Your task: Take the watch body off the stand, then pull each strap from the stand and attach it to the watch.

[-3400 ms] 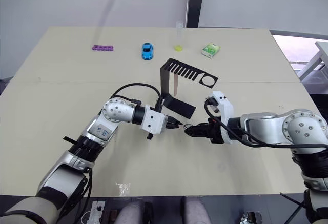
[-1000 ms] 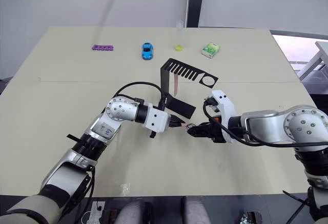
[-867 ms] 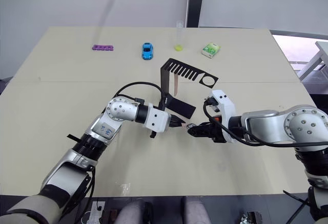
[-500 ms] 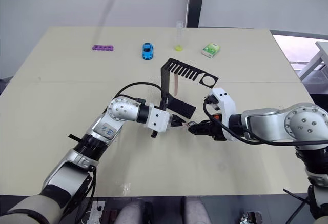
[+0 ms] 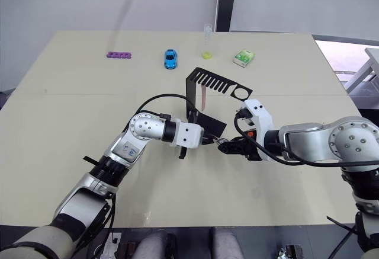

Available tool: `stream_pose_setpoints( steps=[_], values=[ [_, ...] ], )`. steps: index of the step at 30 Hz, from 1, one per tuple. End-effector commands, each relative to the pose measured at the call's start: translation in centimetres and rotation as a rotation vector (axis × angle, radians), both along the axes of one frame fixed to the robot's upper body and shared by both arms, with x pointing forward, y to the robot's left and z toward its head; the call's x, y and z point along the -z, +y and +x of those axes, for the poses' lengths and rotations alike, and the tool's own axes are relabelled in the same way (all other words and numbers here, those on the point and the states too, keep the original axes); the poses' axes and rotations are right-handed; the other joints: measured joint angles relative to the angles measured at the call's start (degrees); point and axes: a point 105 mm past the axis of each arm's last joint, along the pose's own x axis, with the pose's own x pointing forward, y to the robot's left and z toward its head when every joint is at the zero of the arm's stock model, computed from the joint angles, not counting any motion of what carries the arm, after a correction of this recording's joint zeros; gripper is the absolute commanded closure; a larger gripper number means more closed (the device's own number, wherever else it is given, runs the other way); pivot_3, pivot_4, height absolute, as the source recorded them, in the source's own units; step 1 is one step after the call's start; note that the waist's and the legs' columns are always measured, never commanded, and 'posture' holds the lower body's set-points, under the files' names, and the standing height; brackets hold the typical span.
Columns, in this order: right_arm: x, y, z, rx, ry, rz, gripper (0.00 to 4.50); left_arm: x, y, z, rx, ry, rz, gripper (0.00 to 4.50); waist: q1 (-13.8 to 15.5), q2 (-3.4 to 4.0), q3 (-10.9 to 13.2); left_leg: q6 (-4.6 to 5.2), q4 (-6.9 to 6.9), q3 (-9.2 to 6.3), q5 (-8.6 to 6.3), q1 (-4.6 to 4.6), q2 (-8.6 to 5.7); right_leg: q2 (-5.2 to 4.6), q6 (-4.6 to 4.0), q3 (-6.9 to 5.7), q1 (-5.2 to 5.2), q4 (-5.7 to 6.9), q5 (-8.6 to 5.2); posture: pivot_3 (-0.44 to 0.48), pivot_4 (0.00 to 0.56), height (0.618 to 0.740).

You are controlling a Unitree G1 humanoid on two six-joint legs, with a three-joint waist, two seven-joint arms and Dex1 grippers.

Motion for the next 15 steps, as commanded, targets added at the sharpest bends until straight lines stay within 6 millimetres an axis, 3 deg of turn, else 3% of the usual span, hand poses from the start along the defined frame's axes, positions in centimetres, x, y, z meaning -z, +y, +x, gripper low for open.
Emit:
stream_pose_setpoints(
  steps=[1,15],
  values=[
    [-1.24,0.82,-0.23,-0.045,-0.051,0.021,2.95,-1.87,-1.86,-1.5,0.087,-0.06,-0.05,4.5,0.0,0.0,0.0,0.0,0.0,0.0,0.0,0.0,0.0,0.0,0.0,0.0,0.0,0.0,0.0,0.0,0.15,0.74],
    [-1.05,0.92,-0.2,-0.047,-0.044,0.031,2.95,-2.07,-1.81,-1.22,0.079,-0.062,-0.054,4.5,0.0,0.0,0.0,0.0,0.0,0.0,0.0,0.0,0.0,0.0,0.0,0.0,0.0,0.0,0.0,0.0,0.15,0.74]
  ],
)
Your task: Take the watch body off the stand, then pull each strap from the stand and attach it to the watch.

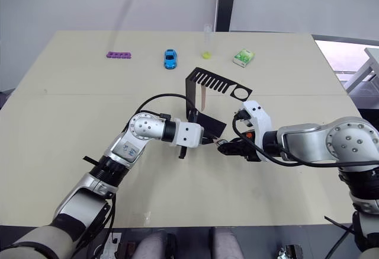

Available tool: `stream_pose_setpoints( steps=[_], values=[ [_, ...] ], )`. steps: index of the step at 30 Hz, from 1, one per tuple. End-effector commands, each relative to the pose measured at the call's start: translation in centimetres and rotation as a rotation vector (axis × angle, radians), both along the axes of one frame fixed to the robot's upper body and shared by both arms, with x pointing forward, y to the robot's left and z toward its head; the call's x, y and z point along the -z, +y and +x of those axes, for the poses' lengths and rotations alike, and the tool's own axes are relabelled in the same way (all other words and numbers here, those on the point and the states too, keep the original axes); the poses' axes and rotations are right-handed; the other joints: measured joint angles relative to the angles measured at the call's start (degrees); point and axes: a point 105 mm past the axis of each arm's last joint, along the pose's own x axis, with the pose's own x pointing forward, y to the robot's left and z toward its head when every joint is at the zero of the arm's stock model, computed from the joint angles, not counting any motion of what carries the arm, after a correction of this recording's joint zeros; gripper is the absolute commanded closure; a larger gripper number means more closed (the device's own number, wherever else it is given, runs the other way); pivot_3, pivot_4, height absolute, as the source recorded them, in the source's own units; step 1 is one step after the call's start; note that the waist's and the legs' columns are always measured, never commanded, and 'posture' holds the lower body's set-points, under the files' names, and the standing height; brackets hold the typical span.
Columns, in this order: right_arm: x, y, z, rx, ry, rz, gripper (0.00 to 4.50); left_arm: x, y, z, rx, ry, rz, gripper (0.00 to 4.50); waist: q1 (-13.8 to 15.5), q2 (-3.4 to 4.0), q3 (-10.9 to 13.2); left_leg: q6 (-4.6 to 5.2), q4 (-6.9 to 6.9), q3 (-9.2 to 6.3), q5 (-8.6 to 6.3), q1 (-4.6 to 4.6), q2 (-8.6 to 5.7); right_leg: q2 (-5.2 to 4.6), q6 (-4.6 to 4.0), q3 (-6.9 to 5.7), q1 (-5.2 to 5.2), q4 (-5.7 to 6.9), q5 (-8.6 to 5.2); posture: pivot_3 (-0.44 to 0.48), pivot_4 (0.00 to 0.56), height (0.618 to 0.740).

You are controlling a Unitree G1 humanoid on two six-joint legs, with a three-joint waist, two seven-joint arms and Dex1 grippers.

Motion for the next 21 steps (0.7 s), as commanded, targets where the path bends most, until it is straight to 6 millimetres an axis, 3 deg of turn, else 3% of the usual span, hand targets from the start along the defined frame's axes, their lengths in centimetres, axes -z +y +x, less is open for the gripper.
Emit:
stream_pose_setpoints(
  steps=[1,6,13,21],
  values=[
    [-1.4,0.8,-0.2,-0.039,-0.046,0.041,2.95,-2.0,-1.8,-1.3,0.087,-0.069,-0.05,4.5,0.0,0.0,0.0,0.0,0.0,0.0,0.0,0.0,0.0,0.0,0.0,0.0,0.0,0.0,0.0,0.0,0.15,0.74],
    [-2.3,0.5,-0.6,-0.048,-0.065,0.07,2.95,-1.6,-1.1,-0.9,0.068,-0.08,-0.031,4.5,0.0,0.0,0.0,0.0,0.0,0.0,0.0,0.0,0.0,0.0,0.0,0.0,0.0,0.0,0.0,0.0,0.15,0.74],
    [-4.2,-1.4,-1.8,-0.008,-0.096,0.139,2.95,-1.7,0.7,-0.7,0.048,-0.065,-0.041,4.5,0.0,0.0,0.0,0.02,0.04,-0.05,-0.01,-0.05,0.0,-0.02,0.0,-0.06,0.0,-0.01,0.0,0.0,0.15,0.74],
    [-2.9,-2.0,-2.3,0.036,-0.039,0.172,2.95,-2.8,1.0,-1.7,0.116,-0.052,-0.087,4.5,0.0,-0.01,0.0,0.02,0.08,-0.05,-0.01,-0.05,0.0,-0.01,0.0,-0.07,0.01,0.0,0.0,0.0,0.15,0.74]
  ],
)
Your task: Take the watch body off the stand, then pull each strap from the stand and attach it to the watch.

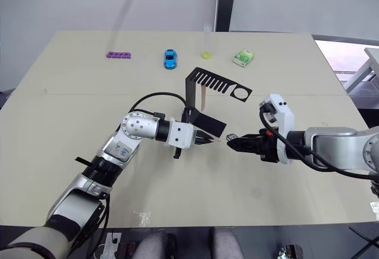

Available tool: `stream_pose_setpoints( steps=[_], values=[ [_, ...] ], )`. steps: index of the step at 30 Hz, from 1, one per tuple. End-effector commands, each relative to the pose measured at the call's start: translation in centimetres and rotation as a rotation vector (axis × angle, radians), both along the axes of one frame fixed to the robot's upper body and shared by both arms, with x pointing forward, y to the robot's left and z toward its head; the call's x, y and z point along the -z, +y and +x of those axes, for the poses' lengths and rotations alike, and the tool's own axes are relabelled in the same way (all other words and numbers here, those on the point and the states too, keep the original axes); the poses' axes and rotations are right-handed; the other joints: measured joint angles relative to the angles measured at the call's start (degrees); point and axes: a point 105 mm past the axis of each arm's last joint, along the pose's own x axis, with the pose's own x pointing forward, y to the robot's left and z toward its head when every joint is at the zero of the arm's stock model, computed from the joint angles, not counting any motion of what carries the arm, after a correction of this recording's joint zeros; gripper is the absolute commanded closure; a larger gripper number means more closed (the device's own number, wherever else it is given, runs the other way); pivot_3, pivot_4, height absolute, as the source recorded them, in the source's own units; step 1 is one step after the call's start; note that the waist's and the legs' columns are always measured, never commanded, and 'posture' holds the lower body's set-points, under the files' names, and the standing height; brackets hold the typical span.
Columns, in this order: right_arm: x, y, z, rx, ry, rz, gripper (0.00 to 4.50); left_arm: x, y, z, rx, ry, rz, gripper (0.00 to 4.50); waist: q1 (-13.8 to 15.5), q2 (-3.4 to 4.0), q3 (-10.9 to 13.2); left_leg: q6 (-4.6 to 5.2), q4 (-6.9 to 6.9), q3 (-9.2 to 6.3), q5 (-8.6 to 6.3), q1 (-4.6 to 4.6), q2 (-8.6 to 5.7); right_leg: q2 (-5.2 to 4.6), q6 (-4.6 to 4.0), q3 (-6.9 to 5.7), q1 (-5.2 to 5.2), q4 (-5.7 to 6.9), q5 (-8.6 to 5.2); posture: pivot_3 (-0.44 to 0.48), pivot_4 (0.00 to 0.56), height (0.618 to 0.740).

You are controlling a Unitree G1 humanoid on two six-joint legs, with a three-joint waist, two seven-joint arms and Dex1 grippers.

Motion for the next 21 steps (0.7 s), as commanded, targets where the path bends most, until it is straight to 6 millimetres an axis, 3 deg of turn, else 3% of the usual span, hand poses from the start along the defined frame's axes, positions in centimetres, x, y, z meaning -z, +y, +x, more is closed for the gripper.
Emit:
stream_pose_setpoints(
  steps=[1,21],
  values=[
    [-0.43,0.29,-0.32,-0.011,-0.013,0.024,2.95,-2.17,-0.49,-1.01,0.062,-0.038,-0.066,4.5,0.0,0.0,0.0,0.0,0.01,0.0,0.0,-0.01,0.0,0.0,0.0,0.0,0.0,0.0,0.0,0.0,0.15,0.74],
    [0.34,0.43,0.26,0.018,0.023,0.031,2.95,-2.27,-1.2,-1.34,0.077,-0.042,-0.049,4.5,0.0,0.0,0.0,0.01,0.04,-0.02,-0.01,-0.03,0.0,0.01,0.0,-0.01,-0.01,0.0,0.0,0.0,0.15,0.74]
  ],
)
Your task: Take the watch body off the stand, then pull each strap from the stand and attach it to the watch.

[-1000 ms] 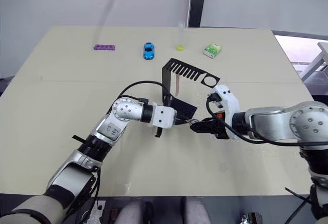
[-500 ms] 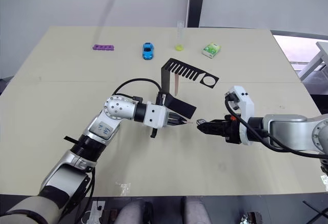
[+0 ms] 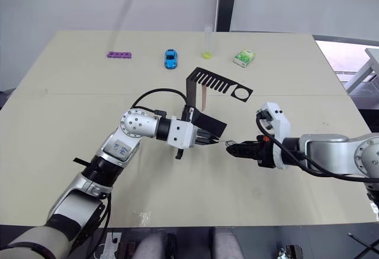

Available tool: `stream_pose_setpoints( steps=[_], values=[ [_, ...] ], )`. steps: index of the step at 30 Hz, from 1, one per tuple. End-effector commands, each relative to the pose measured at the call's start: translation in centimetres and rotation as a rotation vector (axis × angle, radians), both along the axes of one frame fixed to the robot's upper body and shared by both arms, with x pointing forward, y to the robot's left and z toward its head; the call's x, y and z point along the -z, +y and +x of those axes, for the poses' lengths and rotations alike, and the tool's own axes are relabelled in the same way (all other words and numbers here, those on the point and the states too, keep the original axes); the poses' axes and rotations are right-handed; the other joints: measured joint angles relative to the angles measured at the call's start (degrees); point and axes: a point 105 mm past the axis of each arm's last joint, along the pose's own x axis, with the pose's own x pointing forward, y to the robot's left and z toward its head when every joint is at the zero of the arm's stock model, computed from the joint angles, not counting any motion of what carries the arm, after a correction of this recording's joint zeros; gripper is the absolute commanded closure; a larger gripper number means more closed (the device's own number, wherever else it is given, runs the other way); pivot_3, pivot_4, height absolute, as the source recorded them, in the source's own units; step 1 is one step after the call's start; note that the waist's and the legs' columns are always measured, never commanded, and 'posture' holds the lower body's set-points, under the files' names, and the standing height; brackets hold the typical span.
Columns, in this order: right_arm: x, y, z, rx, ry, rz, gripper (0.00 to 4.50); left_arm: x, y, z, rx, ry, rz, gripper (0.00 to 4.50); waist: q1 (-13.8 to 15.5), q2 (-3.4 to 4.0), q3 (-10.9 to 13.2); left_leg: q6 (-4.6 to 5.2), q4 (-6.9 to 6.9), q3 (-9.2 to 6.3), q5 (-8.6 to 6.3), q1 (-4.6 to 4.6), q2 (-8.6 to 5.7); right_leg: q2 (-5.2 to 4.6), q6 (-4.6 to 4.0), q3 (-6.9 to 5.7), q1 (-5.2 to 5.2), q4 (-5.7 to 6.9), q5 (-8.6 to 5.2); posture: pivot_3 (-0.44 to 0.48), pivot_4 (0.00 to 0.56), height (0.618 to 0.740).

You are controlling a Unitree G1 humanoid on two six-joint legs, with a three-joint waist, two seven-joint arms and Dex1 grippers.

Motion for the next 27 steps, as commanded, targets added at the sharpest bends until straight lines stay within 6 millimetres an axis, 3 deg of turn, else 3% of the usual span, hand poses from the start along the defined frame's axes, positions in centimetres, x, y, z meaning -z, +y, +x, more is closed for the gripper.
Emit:
stream_pose_setpoints(
  steps=[1,10,27],
  values=[
    [-1.06,0.09,0.23,0.007,-0.032,0.024,2.95,-0.95,-0.39,-0.23,0.018,-0.035,-0.018,4.5,0.0,0.0,0.0,0.0,0.0,0.0,0.0,0.0,0.0,0.0,0.0,0.0,0.0,0.0,0.0,0.0,0.15,0.74],
    [-1.12,-0.7,0.45,0.028,-0.032,0.008,2.95,-0.53,0.17,-0.01,0.003,-0.037,-0.001,4.5,0.0,0.0,0.0,0.0,0.0,0.0,0.0,0.0,0.0,0.0,0.0,0.0,0.0,0.0,0.0,0.0,0.15,0.74],
    [-1.36,0.08,0.26,-0.004,-0.034,0.019,2.95,-0.68,-0.52,-0.17,0.011,-0.041,-0.014,4.5,0.0,0.0,0.0,0.0,0.01,-0.01,0.0,0.0,0.0,0.0,0.0,0.0,0.0,0.01,0.0,0.0,0.15,0.74]
  ],
)
